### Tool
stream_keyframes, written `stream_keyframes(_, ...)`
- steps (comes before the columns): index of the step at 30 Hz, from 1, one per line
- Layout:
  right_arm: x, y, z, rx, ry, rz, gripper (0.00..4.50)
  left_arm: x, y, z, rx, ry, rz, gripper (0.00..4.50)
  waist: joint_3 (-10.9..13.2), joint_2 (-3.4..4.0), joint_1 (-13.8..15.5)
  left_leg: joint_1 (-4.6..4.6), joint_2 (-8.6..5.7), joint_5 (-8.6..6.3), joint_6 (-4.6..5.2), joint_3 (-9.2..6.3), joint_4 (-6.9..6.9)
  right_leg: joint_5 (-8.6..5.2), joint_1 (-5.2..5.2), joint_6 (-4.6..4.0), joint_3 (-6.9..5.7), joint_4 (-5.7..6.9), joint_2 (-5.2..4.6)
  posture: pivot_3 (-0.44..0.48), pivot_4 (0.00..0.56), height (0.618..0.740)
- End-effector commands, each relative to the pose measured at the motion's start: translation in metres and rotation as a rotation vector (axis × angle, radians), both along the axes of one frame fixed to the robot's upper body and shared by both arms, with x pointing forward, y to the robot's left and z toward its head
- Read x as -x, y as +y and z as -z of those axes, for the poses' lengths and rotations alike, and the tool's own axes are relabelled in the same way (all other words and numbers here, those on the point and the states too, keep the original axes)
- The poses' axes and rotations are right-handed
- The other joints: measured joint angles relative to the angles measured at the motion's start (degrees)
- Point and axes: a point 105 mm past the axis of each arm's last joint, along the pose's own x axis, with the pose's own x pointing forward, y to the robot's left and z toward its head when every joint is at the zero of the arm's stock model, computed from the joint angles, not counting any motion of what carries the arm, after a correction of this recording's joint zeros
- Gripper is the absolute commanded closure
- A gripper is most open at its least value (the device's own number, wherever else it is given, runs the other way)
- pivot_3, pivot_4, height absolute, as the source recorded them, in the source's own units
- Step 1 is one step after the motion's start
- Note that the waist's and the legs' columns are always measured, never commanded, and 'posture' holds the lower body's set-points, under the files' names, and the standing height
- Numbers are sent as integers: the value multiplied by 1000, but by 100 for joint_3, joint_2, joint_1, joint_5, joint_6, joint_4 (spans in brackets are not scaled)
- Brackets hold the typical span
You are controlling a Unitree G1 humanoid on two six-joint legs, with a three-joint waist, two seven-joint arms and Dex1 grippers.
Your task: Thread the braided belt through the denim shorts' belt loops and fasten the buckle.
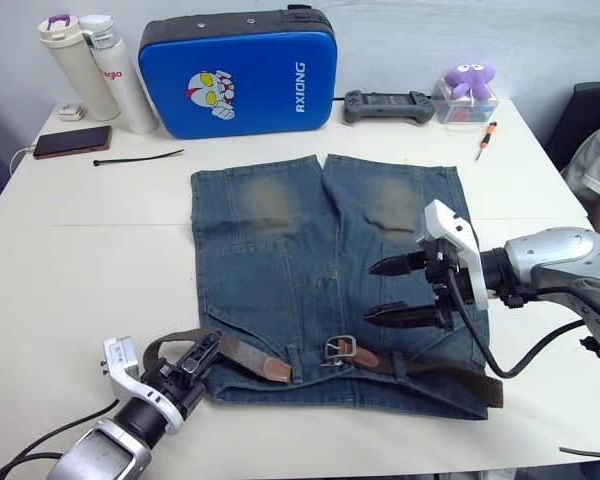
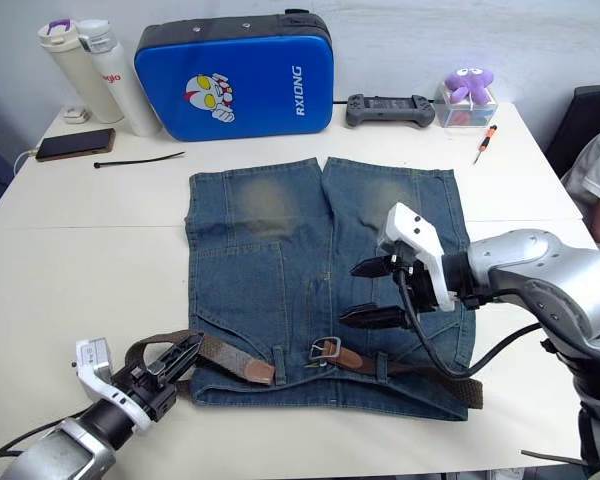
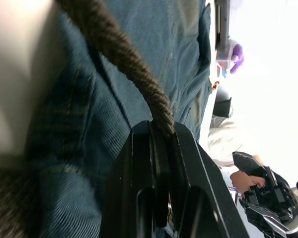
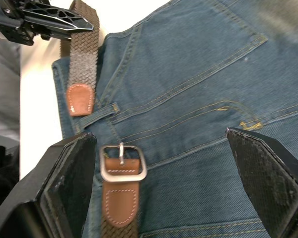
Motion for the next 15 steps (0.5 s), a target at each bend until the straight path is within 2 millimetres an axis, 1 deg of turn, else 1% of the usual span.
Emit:
stream_keyframes(1, -3, 1, -7, -12, -40, 4, 40, -4, -1, -11, -12, -49, 6, 4500, 0, 0, -1, -2, 0, 0, 0, -1, 0, 0, -1, 0, -1, -1, 0, 0, 150, 740)
stream_keyframes(4, -5, 2, -8, -19, -42, 8, 40, -5, -6, -18, -53, -82, 56, 4500, 0, 0, -5, -9, 0, -1, 2, 0, 3, 2, -4, 4, -1, -4, 0, 0, 150, 740)
stream_keyframes(8, -6, 3, -8, -18, -47, 10, 40, -2, -15, -20, -72, -90, 118, 4500, 1, 1, -8, -10, 0, -1, 1, 0, 2, 2, -6, 4, -1, -4, 0, 0, 150, 740)
stream_keyframes(10, -6, 2, -8, -15, -51, 16, 40, 1, -23, -17, -101, -83, 160, 4500, 1, 1, -6, -10, 0, -1, 1, 0, 3, 3, -6, 5, -1, -4, 0, 0, 150, 740)
stream_keyframes(13, -7, 2, -9, -15, -55, 24, 40, 2, -30, -18, -113, -93, 161, 4500, 1, 1, -5, -11, 0, -1, 1, 0, 5, 4, -6, 7, -1, -4, 0, 0, 150, 740)
stream_keyframes(15, -7, 2, -9, -16, -56, 28, 40, 1, -31, -18, -131, -106, 150, 4500, 1, 1, -3, -12, 0, -1, 2, 0, 7, 5, -6, 9, -1, -3, 0, 0, 150, 740)
